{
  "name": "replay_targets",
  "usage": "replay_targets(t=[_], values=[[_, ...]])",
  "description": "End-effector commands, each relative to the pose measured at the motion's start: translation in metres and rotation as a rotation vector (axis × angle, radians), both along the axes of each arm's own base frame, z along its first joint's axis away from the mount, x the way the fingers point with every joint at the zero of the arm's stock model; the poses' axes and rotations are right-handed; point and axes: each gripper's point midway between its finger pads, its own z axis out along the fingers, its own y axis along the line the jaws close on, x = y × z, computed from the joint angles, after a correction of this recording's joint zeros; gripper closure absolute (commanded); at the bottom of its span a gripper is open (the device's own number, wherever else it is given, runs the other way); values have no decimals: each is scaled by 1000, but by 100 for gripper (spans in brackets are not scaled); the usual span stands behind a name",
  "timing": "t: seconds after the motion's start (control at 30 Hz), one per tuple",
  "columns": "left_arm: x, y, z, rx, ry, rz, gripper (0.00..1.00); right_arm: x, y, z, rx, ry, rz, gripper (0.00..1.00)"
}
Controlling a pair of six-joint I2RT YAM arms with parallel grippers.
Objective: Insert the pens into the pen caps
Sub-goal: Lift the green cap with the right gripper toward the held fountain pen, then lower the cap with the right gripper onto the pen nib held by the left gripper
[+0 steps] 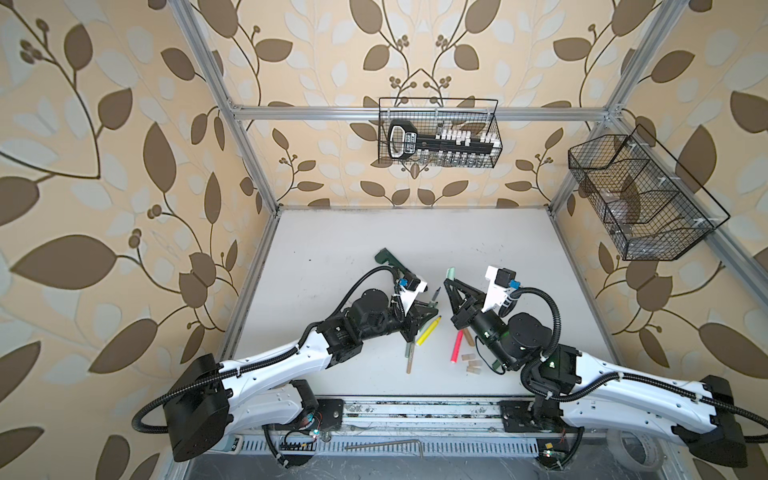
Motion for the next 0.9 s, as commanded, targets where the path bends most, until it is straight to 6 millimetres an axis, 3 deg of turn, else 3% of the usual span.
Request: replay_targets(t=[0.0, 0.23, 0.87], values=[[-5, -7, 32, -56, -78, -46, 100, 8, -1, 21, 92, -32, -6, 100], [-7, -5, 36, -61, -90, -42, 100, 24, -5, 6, 126, 9, -20, 100], [-7, -3, 37, -62, -95, -29, 100, 28, 8, -28, 136, 73, -10, 100]])
